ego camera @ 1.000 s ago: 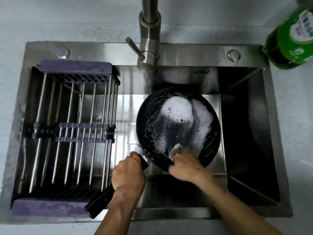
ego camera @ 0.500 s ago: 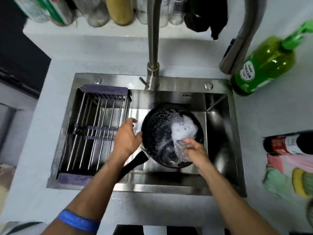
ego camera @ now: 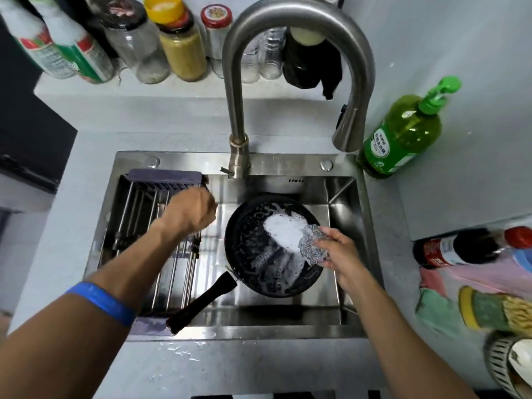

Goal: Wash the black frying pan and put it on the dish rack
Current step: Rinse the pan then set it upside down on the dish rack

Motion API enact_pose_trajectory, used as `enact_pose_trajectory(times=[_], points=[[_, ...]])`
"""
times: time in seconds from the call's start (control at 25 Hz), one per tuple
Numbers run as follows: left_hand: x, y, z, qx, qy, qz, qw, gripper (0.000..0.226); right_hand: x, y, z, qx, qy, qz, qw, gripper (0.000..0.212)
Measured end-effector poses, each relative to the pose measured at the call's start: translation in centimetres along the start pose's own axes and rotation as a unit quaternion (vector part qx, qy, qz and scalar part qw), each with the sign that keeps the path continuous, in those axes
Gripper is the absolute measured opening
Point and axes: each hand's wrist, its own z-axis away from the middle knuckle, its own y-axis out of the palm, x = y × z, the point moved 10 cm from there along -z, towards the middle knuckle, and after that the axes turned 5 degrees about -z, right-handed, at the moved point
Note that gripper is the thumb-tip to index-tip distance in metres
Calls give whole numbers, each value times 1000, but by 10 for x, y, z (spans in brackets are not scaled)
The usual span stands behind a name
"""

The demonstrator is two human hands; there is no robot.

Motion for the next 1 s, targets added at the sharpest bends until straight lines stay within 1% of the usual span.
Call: enact_pose_trajectory(times=[0.04, 0.08, 0.16, 0.24, 0.28, 0.32, 0.36, 0.4, 0.44, 0.48, 0.56, 0.64, 0.72, 0.8, 0.84, 0.88, 0.92, 0.96, 1.0], points=[[3, 9, 18, 22, -17, 8, 1000, 22, 1, -1, -2, 4, 0, 2, 1000, 33], [0, 10, 29, 15, -28, 30, 999, 17, 3, -2, -4, 6, 0, 2, 1000, 33], [-22, -12, 32, -58, -25, 84, 994, 17, 4, -3, -11, 2, 5, -3, 1000, 33], [-57, -55, 9, -121, -21, 192, 974, 19, 8, -5, -14, -3, 4, -9, 1000, 31], [-80, -80, -7, -140, -6, 256, 957, 21, 11, -7, -15, -3, 2, -12, 1000, 32], [-106, -103, -23, -145, 17, 321, 936, 28, 14, -11, -15, -5, 1, -11, 1000, 34], [-133, -123, -39, -132, 41, 385, 913, 40, 17, -16, -16, -8, 1, -9, 1000, 37], [-160, -138, -53, -104, 63, 447, 886, 53, 18, -22, -16, -12, 1, -8, 1000, 41], [-186, -150, -64, -71, 84, 496, 861, 62, 19, -30, -19, -19, 3, -13, 1000, 42], [-206, -158, -72, -42, 102, 526, 844, 64, 20, -37, -19, -26, 4, -19, 999, 41], [-228, -163, -72, -11, 126, 545, 828, 52, 19, -48, -19, -32, 6, -28, 999, 39], [-226, -153, -57, -3, 139, 559, 818, 36, 13, -52, -18, -29, 8, -27, 999, 37], [-213, -136, -32, 6, 151, 542, 827, 28, 4, -48, -16, -26, 13, -28, 999, 39], [-196, -123, 2, 28, 167, 514, 841, 25, -8, -36, -16, -21, 28, -29, 999, 40], [-184, -119, 18, 41, 176, 505, 844, 29, -13, -26, -15, -19, 34, -28, 999, 39], [-172, -114, 32, 56, 183, 501, 844, 39, -16, -16, -12, -15, 40, -29, 999, 38], [-153, -107, 41, 58, 172, 494, 850, 52, -18, -5, -11, -6, 46, -28, 999, 37], [-126, -97, 43, 37, 139, 475, 868, 61, -20, 8, -10, 4, 52, -28, 998, 35], [-93, -85, 39, -4, 82, 433, 898, 64, -21, 19, -9, 14, 57, -31, 998, 33]])
